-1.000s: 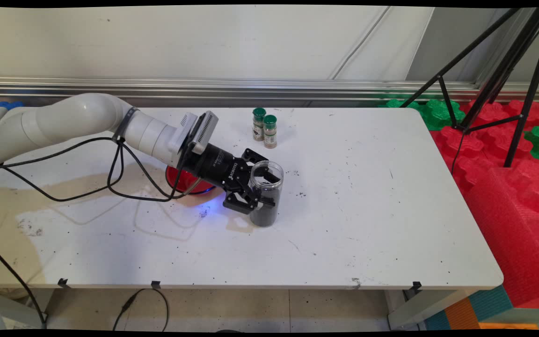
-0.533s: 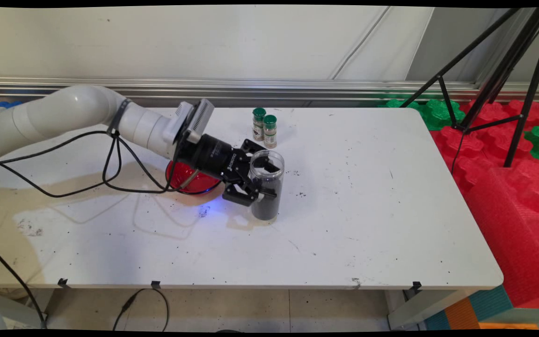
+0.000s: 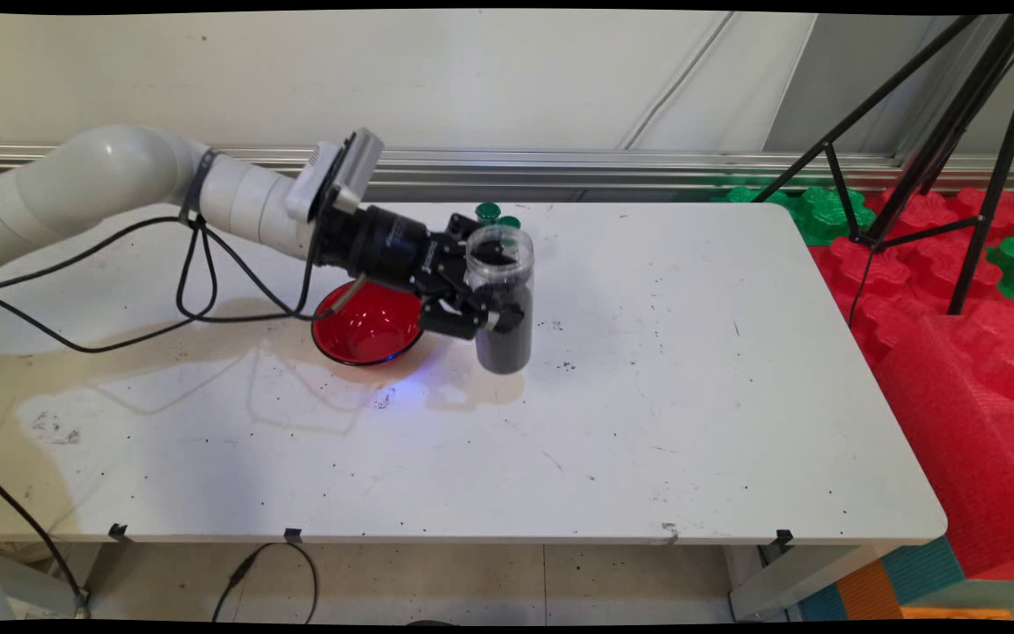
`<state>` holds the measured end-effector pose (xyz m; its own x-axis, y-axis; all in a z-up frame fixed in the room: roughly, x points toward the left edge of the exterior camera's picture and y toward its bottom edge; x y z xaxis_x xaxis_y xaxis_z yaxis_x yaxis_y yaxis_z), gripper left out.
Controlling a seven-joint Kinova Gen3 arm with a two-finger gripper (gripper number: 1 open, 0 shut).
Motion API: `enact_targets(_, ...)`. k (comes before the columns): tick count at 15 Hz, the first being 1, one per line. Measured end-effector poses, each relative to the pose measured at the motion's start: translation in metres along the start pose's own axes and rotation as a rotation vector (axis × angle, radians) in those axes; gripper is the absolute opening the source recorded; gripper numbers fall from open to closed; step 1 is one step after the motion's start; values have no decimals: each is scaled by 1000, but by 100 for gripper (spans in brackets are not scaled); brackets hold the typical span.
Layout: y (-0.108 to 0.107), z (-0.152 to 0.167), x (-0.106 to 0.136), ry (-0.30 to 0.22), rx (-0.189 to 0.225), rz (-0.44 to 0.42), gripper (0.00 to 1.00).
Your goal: Pour the black seasoning powder in the red bowl
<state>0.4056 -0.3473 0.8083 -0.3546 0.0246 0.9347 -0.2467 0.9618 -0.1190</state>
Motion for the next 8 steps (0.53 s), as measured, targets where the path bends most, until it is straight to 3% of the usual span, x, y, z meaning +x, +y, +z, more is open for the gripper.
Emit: enact_targets(8,-16,-27,23,47,98,-41,0)
